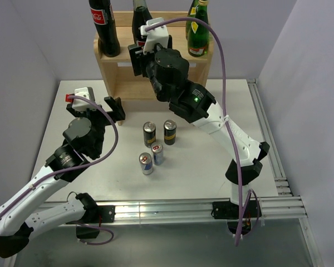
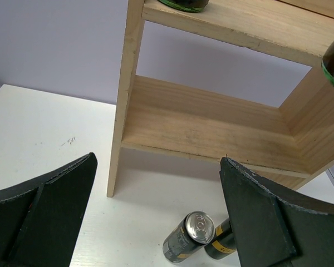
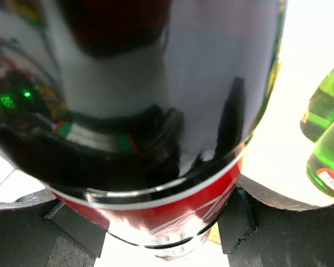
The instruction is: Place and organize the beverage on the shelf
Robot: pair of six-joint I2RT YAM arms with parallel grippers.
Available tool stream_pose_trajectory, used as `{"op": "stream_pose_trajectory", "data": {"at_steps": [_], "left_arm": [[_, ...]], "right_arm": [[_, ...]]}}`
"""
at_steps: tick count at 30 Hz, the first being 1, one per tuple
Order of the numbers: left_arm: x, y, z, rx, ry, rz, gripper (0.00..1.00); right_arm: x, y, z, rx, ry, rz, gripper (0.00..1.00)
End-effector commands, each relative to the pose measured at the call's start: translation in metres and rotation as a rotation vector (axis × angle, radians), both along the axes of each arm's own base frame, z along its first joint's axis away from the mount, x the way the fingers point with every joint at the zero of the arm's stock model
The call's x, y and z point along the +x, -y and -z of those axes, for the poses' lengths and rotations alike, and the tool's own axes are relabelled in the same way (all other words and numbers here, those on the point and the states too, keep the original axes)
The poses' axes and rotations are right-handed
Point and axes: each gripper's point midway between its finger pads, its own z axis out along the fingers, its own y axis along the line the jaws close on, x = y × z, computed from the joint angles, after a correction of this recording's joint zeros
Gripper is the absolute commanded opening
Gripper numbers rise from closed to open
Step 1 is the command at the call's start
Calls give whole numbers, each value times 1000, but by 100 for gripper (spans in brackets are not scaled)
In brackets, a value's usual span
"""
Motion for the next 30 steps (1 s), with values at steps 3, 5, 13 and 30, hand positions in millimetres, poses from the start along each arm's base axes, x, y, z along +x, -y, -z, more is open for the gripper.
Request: {"op": "stream_pose_trajectory", "data": {"at_steps": [3,5,13,30], "left_arm": [[0,4,-5,-45,21,15,99],[0,5,-3,-43,19,16,99],[4,11,3,-34,7,27,99],[14,27,24,-26,-15,58,99]], "right_arm": [[-35,55,-132,352,288,-3,0],[-31,54,-132,361,296,-2,0],[-12,73,-150,430,358,15,0],[32,79,-143,475,378,20,0]]}}
